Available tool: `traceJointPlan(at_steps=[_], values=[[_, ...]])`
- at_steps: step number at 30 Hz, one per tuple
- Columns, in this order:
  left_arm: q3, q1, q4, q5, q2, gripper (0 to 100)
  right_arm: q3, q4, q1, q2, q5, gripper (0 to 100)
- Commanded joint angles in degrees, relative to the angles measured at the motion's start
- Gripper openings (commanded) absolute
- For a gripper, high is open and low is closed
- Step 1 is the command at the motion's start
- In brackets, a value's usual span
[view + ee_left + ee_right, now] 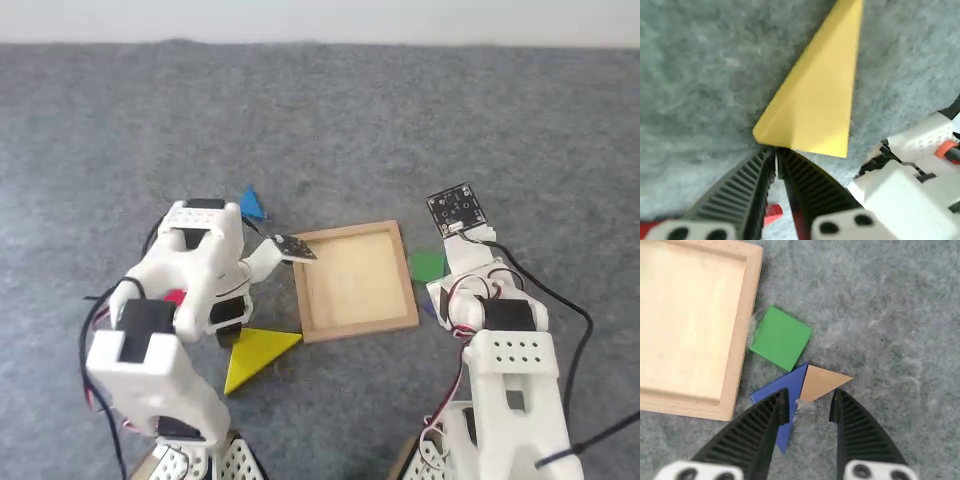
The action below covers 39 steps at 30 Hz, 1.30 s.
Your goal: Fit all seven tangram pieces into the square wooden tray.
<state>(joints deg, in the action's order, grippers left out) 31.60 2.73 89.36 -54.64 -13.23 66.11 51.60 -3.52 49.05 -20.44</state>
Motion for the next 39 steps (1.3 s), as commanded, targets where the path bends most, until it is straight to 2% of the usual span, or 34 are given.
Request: traceJointPlan(at_steps=[1, 5, 8, 13, 17, 20, 23, 25, 32, 36, 39], values=[[0.2, -0.5, 2.9, -1.7, 6.2, 2, -2.8, 0.6, 0.7, 2.3, 0.6, 15.4], [1.8, -0.9, 7.2, -10.1, 12.0, 2, -2.8, 0.6, 0.7, 2.3, 0.6, 15.4], [5.1, -1.0, 8.6, -15.8, 17.8, 9, -2.8, 0.6, 0.7, 2.3, 0.6, 15.4], [12.3, -1.1, 8.3, -17.5, 27.4, 19, -2.8, 0.6, 0.8, 2.3, 0.6, 15.4], [20.8, -1.0, 0.6, -18.5, 34.0, 21, -2.7, 0.6, 0.8, 2.3, 0.6, 15.4], [27.0, -2.2, -6.5, -10.5, 36.0, 26, -2.6, 0.5, 0.8, 2.3, 0.4, 15.4], [27.0, -4.0, -11.3, 5.8, 36.0, 26, -2.6, 0.3, 0.8, 2.3, 0.4, 15.4], [25.6, -6.2, -12.3, 12.1, 35.7, 26, -2.6, 0.1, 0.8, 2.3, 0.3, 15.4], [22.4, -11.7, -14.7, 24.2, 35.5, 26, -2.5, 0.3, 1.1, 2.3, 0.2, 15.4], [22.6, -9.3, -18.6, 30.7, 35.5, 26, -2.5, 0.3, 1.0, 2.3, 0.2, 15.4], [23.8, -8.6, -20.2, 28.6, 35.5, 26, -2.5, 0.4, 1.1, 2.3, 0.2, 15.4]])
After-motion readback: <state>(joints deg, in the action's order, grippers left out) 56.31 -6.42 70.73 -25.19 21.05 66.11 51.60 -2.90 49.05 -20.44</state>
